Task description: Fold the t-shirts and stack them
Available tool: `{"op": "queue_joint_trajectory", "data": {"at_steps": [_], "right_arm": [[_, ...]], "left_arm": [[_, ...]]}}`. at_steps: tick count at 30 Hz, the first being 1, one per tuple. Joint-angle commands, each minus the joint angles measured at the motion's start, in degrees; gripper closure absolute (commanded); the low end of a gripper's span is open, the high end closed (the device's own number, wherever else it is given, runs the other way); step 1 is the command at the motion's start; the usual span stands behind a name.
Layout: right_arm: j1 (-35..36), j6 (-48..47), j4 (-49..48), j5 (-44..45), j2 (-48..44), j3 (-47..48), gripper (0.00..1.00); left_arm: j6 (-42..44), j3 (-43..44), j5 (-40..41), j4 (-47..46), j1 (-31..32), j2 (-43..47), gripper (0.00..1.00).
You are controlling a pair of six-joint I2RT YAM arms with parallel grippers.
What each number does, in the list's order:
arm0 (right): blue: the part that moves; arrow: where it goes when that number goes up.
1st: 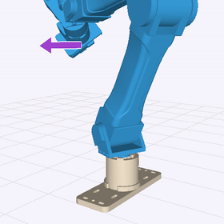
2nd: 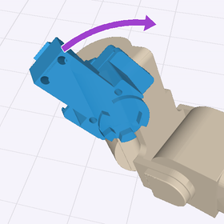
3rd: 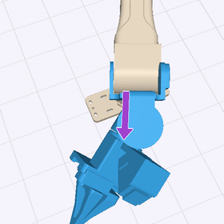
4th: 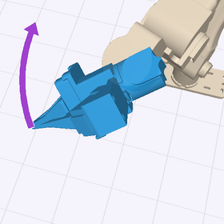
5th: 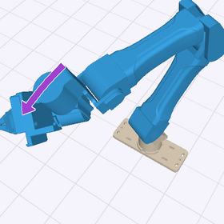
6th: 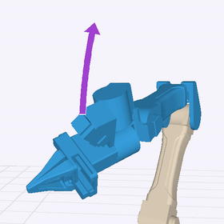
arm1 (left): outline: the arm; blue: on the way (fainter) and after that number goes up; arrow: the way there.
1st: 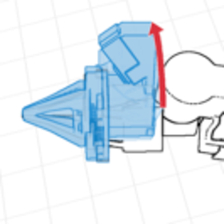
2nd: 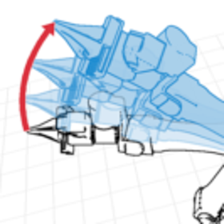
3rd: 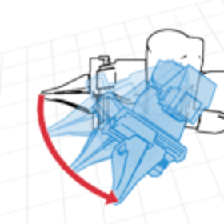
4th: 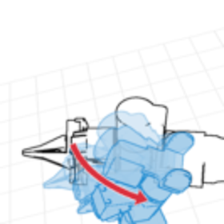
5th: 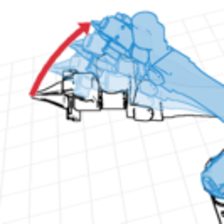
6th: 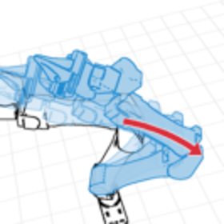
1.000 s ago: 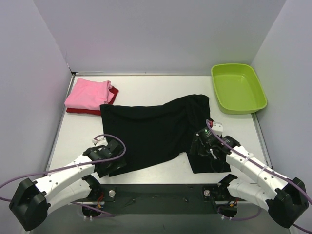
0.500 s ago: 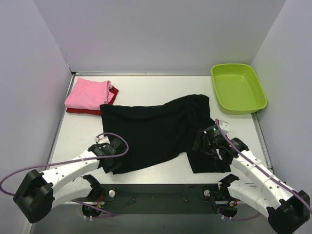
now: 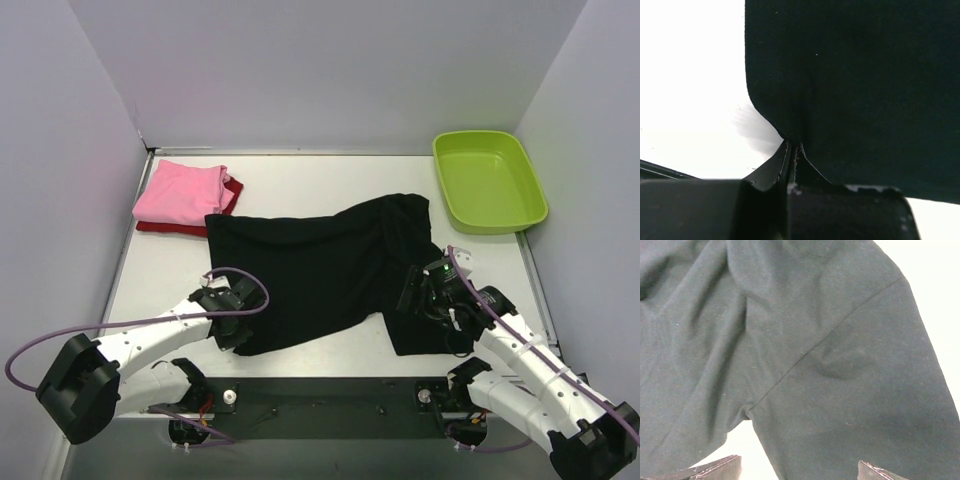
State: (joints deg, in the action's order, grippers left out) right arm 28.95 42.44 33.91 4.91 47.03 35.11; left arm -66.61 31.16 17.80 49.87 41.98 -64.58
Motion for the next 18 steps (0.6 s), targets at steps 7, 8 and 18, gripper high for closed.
{"op": "queue_joint_trajectory", "data": {"at_steps": [7,8,18], "right_arm": [[-1.88,3.7,6.87,5.54,3.86,-0.48,0.0],[-2.14,4.32,7.22,7.29,5.6,-0.75,0.0],[-4.6,12.93,8.01,10.65,15.81,-1.98,0.08]], "left_arm": [[2.09,5.05,3.55,1.65,-3.29,10.34,1.0],[3.14,4.97,3.38,0.94,-5.39,10.78,1.0],[15.98,1.63,-8.66,-15.57,-25.17,11.67,1.0]]}}
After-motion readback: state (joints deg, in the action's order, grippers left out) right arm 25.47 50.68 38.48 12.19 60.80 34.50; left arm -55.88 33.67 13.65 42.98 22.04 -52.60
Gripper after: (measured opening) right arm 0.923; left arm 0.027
